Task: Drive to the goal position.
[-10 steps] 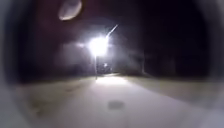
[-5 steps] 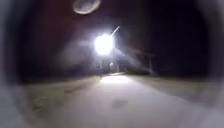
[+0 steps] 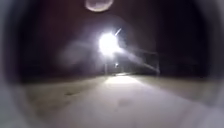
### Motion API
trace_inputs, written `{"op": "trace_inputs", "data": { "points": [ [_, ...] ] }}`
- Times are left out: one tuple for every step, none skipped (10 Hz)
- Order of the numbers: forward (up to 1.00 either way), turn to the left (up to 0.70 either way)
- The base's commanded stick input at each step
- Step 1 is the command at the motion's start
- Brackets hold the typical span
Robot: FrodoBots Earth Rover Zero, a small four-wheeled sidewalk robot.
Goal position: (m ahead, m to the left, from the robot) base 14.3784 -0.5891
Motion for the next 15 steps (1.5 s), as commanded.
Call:
{"op": "trace_inputs", "data": {
  "points": [
    [1.00,0.00],
    [1.00,0.00],
    [1.00,0.00],
    [1.00,0.00],
    [1.00,0.00],
    [1.00,0.00],
    [1.00,0.00],
    [1.00,0.00],
    [1.00,0.00],
    [1.00,0.00],
    [1.00,0.00],
    [1.00,0.00],
    [1.00,0.00],
    [1.00,0.00],
    [1.00,0.00]
  ]
}}
